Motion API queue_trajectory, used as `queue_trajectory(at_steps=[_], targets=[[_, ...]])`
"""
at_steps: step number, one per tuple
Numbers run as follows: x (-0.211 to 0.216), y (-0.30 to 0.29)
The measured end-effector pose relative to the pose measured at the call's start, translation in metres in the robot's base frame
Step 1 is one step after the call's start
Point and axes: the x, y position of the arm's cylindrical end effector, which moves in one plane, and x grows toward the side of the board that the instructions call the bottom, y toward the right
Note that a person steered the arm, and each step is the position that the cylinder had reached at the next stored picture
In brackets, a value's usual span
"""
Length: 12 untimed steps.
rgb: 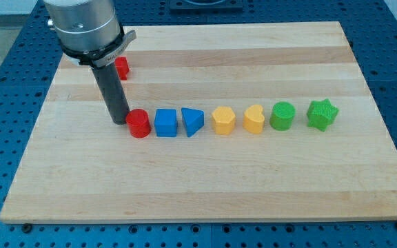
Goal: Push the red star towards the red circle
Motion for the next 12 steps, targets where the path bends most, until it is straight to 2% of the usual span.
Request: queue_trajectory(at_steps=[2, 5, 6, 9, 11, 12], targets=[[-0.010, -0.004], [-0.159, 0.016], [-0.176, -0.030], [-0.124, -0.042], [-0.115, 0.004], [-0.101, 0.004]])
